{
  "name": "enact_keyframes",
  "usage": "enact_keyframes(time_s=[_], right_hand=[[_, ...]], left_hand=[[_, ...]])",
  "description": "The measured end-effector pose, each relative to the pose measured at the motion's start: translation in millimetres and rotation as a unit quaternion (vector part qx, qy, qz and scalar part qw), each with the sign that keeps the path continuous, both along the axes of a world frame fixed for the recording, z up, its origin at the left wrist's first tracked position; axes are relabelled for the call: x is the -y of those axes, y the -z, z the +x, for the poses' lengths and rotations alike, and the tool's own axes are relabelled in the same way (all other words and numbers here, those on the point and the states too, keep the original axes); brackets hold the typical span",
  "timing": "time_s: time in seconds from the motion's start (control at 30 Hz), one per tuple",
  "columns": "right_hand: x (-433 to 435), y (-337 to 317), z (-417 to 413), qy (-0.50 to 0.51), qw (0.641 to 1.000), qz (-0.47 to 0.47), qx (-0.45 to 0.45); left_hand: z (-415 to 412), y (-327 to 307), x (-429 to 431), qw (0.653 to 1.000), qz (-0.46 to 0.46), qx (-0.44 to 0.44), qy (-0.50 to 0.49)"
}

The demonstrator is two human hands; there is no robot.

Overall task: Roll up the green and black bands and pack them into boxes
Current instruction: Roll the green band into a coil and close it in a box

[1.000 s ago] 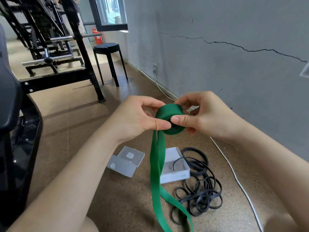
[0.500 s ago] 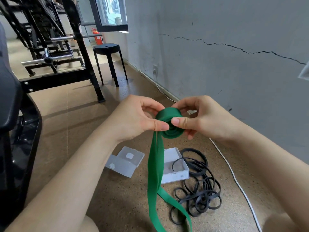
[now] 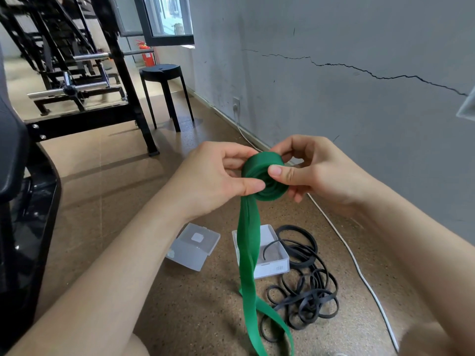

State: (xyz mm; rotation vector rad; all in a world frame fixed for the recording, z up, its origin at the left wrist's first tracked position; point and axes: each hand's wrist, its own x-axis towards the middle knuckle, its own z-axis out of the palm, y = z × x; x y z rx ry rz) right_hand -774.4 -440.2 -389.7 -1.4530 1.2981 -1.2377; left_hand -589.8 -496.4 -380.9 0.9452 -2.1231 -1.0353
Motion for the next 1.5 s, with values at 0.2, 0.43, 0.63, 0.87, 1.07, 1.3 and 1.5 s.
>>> enact_keyframes(time_s=[0.2,0.43,0.63,0.87,1.07,1.3,1.5], right_hand=[[3.1,5.8,2.3,-0.02,1.0,0.002,0.013],[11.2,36.2,-3.0,-0.105,0.98,0.152,0.079],[17.0,58.4,22.4,-0.172,0.965,0.183,0.075],[2.6,20.2,16.3,-0.177,0.965,0.181,-0.065],[-1.0,28.2,48.1,-0.103,0.968,-0.013,-0.23],[1.9,22.2,56.7,-0.044,0.998,0.018,-0.041],[3.0,0.9,29.4,-0.117,0.983,0.06,-0.127]], left_hand=[[0.6,-1.2,2.4,0.999,0.012,0.033,0.008],[13.9,-6.8,9.5,0.984,0.081,-0.16,-0.02],[24.2,-7.4,17.1,0.949,0.135,-0.283,-0.022],[30.1,-8.1,20.3,0.939,0.15,-0.309,-0.031],[22.9,-9.2,16.4,0.934,0.157,-0.322,-0.02],[20.6,-9.0,19.2,0.918,0.175,-0.355,-0.003],[38.4,-6.1,31.6,0.944,0.151,-0.292,0.041]])
